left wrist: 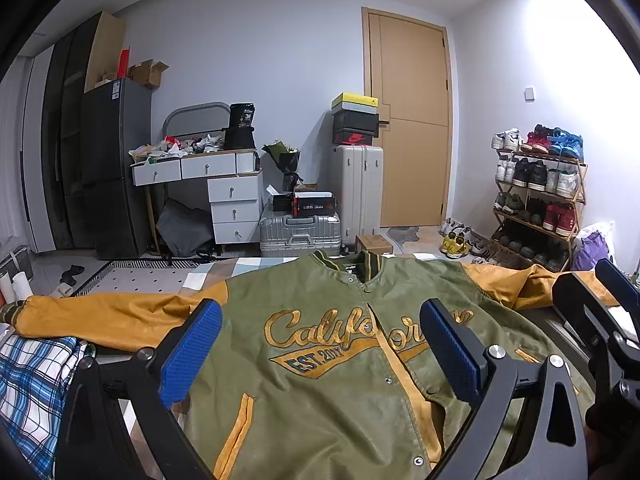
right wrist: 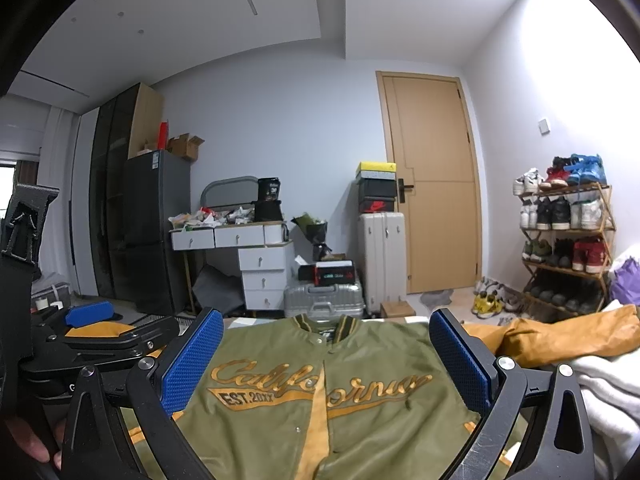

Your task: Fold large clothes

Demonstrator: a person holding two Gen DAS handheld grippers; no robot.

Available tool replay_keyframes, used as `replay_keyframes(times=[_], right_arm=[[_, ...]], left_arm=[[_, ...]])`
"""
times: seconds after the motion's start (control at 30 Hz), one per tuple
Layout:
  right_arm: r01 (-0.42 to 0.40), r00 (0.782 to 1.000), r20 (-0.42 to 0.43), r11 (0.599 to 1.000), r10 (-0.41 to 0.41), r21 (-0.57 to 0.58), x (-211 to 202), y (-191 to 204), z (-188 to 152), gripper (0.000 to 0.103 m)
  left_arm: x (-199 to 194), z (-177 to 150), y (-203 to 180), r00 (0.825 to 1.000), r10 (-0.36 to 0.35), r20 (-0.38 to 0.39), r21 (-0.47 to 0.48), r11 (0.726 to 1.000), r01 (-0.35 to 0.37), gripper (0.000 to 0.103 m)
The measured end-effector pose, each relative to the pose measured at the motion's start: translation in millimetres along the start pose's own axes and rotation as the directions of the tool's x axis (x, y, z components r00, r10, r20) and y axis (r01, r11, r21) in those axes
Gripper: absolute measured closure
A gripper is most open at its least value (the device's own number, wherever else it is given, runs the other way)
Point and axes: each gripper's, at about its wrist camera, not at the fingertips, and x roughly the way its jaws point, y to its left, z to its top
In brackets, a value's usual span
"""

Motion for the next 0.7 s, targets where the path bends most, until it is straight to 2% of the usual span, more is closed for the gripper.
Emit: replay_keyframes(times=[0.2,0.37,0.7], right_arm=[[0.004,1.0,0.002,1.0,-0.004,0.003,-0.9,-1.1,0.9,0.0],[0.013,0.998,0.057,1.0,-0.014,0.018,-10.0,-2.3,3.2,0.0],[-0.003,0.999,0.038,0.999,0.002,0.038,-9.1,-6.2,4.1,0.0]], left_arm=[[0.4,0.0,-0.4,1.0,-0.001,-0.001,-0.002,1.0,0.001,0.006],[1.3,1.3,-1.9,1.0,-0.003,-0.004,-0.004,1.0,0.003,0.006],[2.4,1.7,-7.0,1.0,0.005,-0.004,0.009,1.0,-0.005,0.006]])
